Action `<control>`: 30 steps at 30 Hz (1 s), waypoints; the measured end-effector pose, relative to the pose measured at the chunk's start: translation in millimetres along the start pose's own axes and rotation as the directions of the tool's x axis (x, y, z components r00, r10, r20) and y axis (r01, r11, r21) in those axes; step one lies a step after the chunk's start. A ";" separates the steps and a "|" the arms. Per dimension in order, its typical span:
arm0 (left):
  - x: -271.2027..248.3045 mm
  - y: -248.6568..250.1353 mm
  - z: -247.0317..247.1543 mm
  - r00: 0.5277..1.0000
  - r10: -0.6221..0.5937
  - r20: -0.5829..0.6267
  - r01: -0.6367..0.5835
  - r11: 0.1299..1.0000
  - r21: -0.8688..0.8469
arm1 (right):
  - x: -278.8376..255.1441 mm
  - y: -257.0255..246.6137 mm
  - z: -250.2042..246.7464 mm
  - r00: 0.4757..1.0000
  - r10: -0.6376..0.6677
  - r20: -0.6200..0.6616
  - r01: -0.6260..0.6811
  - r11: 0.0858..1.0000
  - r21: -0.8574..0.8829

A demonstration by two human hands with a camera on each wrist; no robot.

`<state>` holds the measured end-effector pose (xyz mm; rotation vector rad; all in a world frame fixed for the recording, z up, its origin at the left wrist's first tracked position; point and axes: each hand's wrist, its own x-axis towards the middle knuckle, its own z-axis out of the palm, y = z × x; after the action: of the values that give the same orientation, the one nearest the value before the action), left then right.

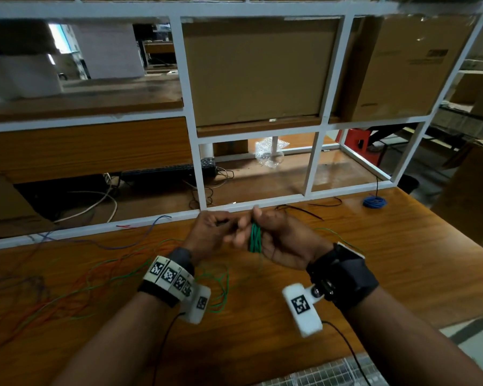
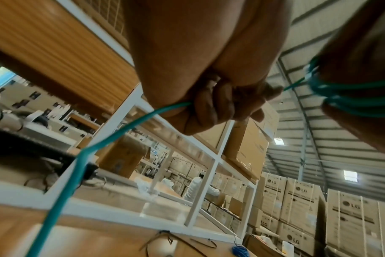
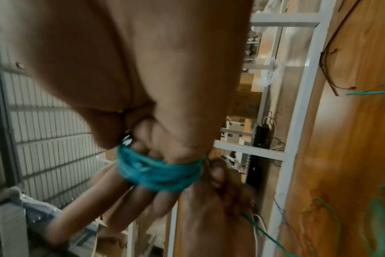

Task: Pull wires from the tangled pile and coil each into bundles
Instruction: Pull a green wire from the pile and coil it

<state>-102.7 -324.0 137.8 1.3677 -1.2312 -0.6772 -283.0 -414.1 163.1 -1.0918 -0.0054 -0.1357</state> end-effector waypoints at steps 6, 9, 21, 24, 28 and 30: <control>-22.6 -37.0 6.6 0.972 -0.225 -0.062 0.220 0.972 -0.079 | -10.1 -32.7 -18.6 0.824 -0.333 -0.458 0.404 0.913 0.064; -34.3 -43.6 23.7 0.967 -0.256 -0.009 0.256 0.966 -0.031 | -2.8 -28.9 -28.7 0.671 -0.525 -0.524 0.450 0.850 -0.275; -12.1 -4.5 1.8 0.964 0.229 0.134 -0.264 0.786 0.559 | -18.4 17.0 -43.9 0.830 0.325 -0.453 -0.547 0.320 -0.773; 5.3 4.1 -4.7 0.980 0.187 0.068 -0.199 0.912 0.359 | -24.2 14.8 -33.0 0.888 0.420 -0.190 -0.416 0.553 -0.722; 21.6 9.1 1.2 0.992 0.124 0.038 -0.127 0.988 0.092 | -21.6 9.7 -24.5 0.942 0.295 0.160 -0.201 0.878 -0.434; 24.6 6.9 7.3 0.993 0.110 0.031 -0.110 0.994 -0.002 | -16.7 3.6 -20.8 0.962 0.139 0.235 -0.114 0.987 -0.114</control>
<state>-104.1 -348.2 148.8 1.2833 -1.3208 -0.6227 -300.4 -429.2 149.1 -1.2000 -0.1492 0.1149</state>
